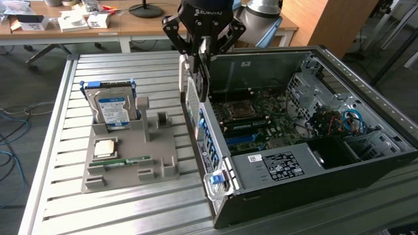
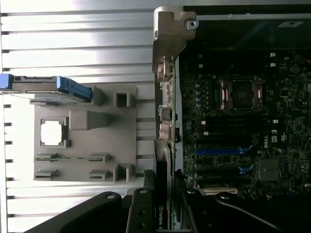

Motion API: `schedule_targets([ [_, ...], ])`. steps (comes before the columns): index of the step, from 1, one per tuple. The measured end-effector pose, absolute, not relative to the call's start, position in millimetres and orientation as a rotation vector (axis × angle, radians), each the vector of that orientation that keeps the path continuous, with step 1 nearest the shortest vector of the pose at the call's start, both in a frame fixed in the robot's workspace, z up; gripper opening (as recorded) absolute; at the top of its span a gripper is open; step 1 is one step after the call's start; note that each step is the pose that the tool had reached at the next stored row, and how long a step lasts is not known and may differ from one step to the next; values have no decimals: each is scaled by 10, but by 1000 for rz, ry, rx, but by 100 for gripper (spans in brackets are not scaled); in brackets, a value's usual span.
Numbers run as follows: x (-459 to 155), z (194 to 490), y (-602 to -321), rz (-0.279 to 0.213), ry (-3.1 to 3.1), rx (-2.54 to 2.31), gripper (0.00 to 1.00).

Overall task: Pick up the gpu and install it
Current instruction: 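Pick up the gpu and move the gpu toward the slot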

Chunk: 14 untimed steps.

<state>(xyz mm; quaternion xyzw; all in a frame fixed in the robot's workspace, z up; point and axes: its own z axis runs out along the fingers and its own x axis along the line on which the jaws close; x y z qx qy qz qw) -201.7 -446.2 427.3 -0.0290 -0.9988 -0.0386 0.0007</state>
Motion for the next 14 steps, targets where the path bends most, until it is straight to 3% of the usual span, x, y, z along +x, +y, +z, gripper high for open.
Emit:
schedule_targets([
  [14,-1666,4273,-4462,-123,-3136,-91,26],
])
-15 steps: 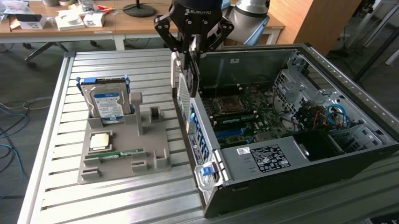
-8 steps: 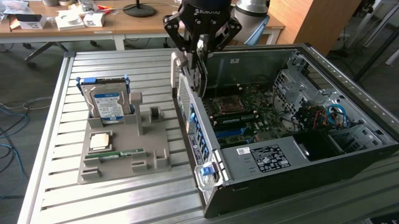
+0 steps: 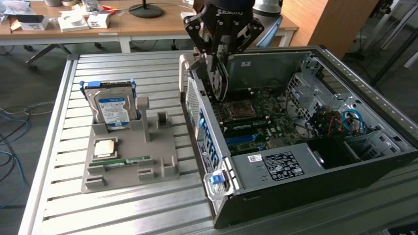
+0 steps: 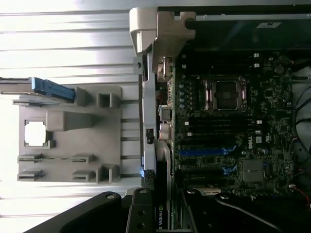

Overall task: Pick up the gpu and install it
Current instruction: 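Pick up the gpu and move the gpu toward the slot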

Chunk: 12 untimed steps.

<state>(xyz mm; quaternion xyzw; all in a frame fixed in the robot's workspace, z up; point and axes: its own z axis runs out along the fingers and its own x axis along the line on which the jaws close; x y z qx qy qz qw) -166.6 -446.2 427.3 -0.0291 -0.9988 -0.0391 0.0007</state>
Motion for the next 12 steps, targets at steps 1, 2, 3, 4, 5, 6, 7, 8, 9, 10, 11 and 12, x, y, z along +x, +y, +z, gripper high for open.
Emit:
schedule_targets([
  [1,-1634,4273,-4462,-123,-3136,-91,26],
  [2,-1601,4273,-4462,-124,-3136,-91,26],
  [3,-1566,4273,-4462,-124,-3136,-91,26],
  [4,-1525,4273,-4462,-124,-3136,-91,26],
  [5,-1487,4272,-4462,-124,-3136,-91,26],
  [6,-1448,4273,-4462,-124,-3136,-91,26],
  [7,-1406,4273,-4462,-125,-3136,-91,26],
  [8,-1363,4272,-4462,-125,-3136,-91,26],
  [9,-1319,4273,-4462,-125,-3136,-91,26],
  [10,-1274,4273,-4462,-126,-3136,-91,26],
  [11,-1226,4273,-4462,-126,-3136,-91,26],
  [12,-1181,4273,-4462,-127,-3135,-91,26],
])
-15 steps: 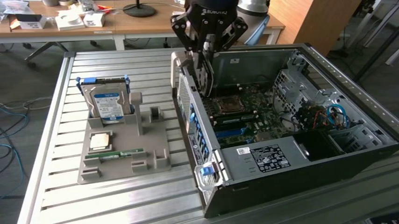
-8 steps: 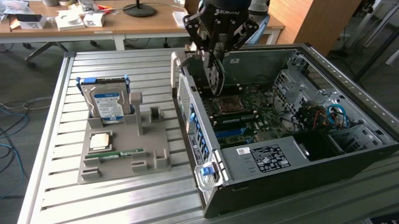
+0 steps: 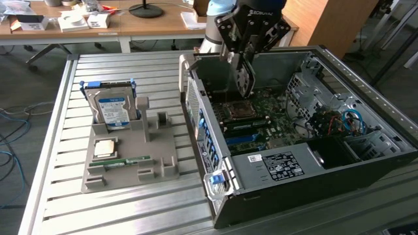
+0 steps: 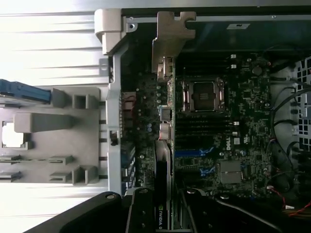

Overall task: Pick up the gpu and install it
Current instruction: 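Pick up the gpu and move the gpu toward the slot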

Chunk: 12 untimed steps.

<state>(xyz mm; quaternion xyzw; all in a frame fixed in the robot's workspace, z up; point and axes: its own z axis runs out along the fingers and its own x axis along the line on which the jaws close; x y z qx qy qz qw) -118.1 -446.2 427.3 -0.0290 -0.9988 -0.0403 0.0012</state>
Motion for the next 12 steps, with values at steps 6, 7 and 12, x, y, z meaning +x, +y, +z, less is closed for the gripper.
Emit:
schedule_targets([
  [6,-911,4273,-4462,-128,-3135,-91,26],
  [7,-868,4273,-4462,-128,-3135,-91,26],
  [12,-643,4273,-4462,-129,-3134,-91,26],
])
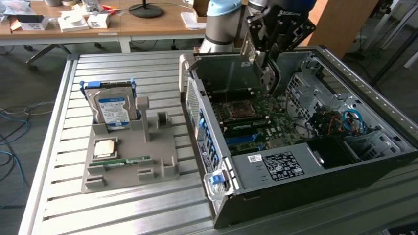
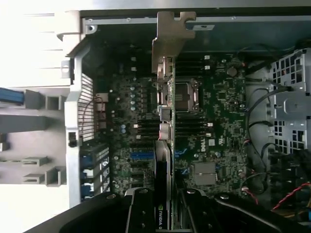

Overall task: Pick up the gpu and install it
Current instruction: 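Pick up the gpu and move the gpu toward the slot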

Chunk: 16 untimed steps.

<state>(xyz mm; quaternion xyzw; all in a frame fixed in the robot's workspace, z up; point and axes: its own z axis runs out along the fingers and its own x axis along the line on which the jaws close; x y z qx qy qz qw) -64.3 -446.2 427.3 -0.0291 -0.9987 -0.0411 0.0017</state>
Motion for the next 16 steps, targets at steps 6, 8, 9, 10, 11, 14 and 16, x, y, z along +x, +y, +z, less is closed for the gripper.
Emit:
schedule_targets([
  [6,-403,4273,-4462,-130,-3134,-91,26],
  [8,-325,4273,-4462,-129,-3134,-91,26],
  [9,-291,4273,-4462,-129,-3134,-91,26],
  [10,-260,4273,-4462,-130,-3134,-91,26],
  [11,-231,4273,-4462,-130,-3134,-91,26],
  [14,-156,4273,-4462,-130,-3134,-91,26],
  [16,-110,4273,-4462,-130,-3134,-91,26],
])
